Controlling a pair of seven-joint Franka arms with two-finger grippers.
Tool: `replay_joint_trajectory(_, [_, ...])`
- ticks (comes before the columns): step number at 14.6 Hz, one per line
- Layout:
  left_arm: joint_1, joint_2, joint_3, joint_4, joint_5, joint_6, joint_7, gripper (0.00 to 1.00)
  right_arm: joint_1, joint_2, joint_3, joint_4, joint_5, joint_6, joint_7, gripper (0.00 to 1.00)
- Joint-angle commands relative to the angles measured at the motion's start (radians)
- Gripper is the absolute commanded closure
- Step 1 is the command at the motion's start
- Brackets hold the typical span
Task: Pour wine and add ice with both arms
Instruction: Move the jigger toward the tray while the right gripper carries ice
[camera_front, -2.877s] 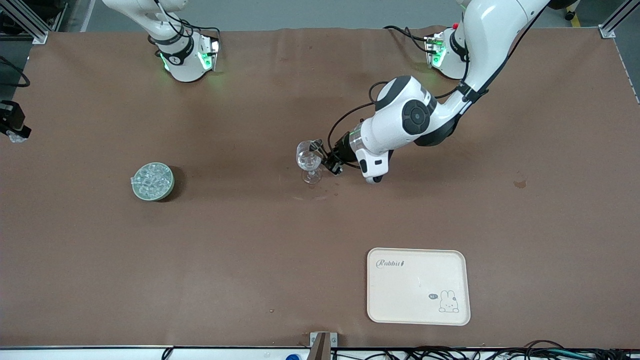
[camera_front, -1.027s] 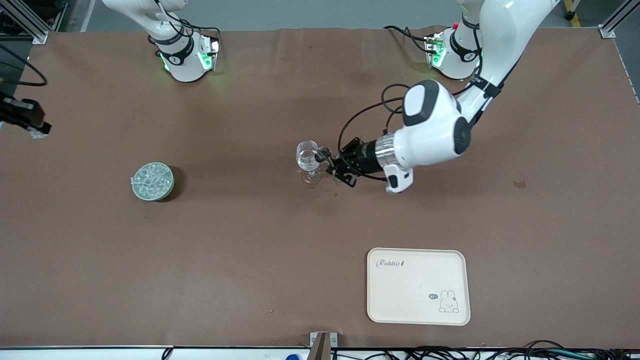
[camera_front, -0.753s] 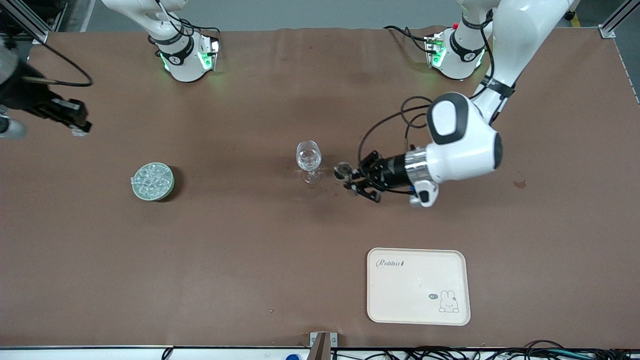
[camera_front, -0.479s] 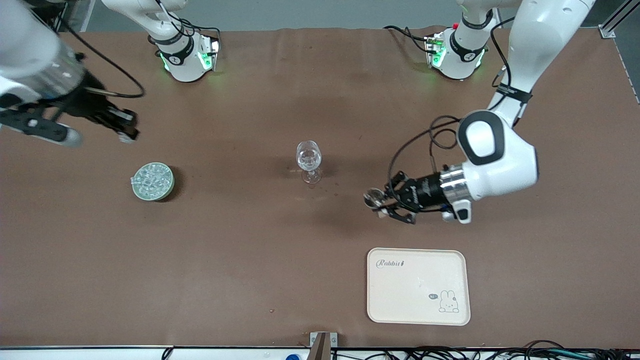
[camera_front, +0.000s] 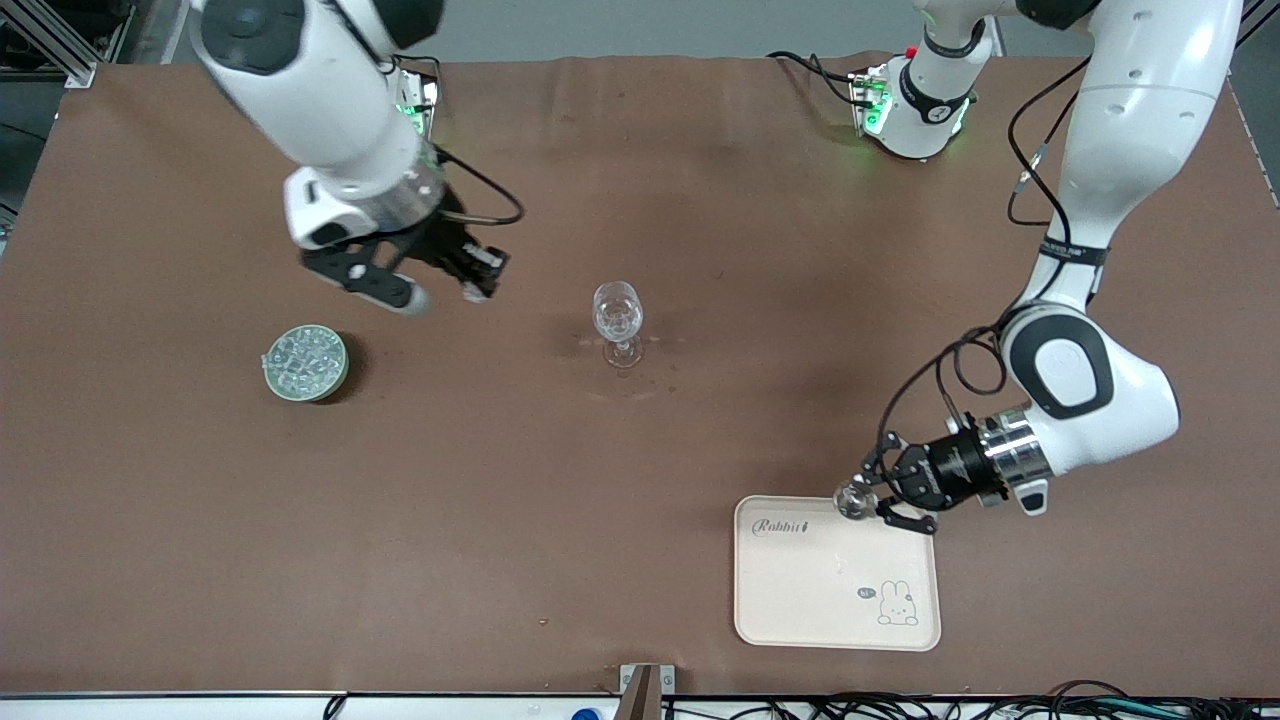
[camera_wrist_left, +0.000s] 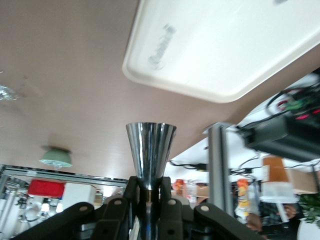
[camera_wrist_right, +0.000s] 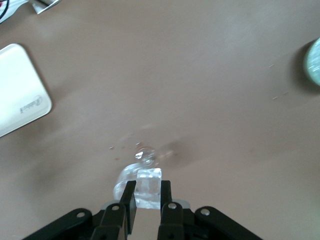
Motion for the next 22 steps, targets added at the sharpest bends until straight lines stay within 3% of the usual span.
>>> replay_joint_trajectory(1, [0.002, 0.071, 0.063, 0.073, -0.096, -0.033, 0.043, 0.99, 0.079, 0.068, 0.006, 0.019, -0.031, 0.027, 0.112, 0.99])
replay_joint_trajectory(5, [0.002, 0.148, 0.145, 0.078, -0.309, -0.045, 0.237, 0.99, 0.177, 0.153, 0.006, 0.001, -0.076, 0.032, 0.192, 0.99])
replay_joint_trajectory(9, [0.008, 0.212, 0.153, 0.080, -0.439, -0.050, 0.401, 0.99, 0.202, 0.176, 0.006, -0.074, -0.120, 0.136, 0.209, 0.99])
replay_joint_trajectory(15, [0.028, 0.255, 0.162, 0.070, -0.607, -0.072, 0.520, 0.99, 0.205, 0.229, 0.006, -0.074, -0.174, 0.147, 0.222, 0.99])
replay_joint_trajectory(22, [0.008, 0.289, 0.159, 0.070, -0.769, -0.072, 0.607, 0.98, 0.231, 0.251, 0.006, -0.076, -0.177, 0.162, 0.244, 0.98])
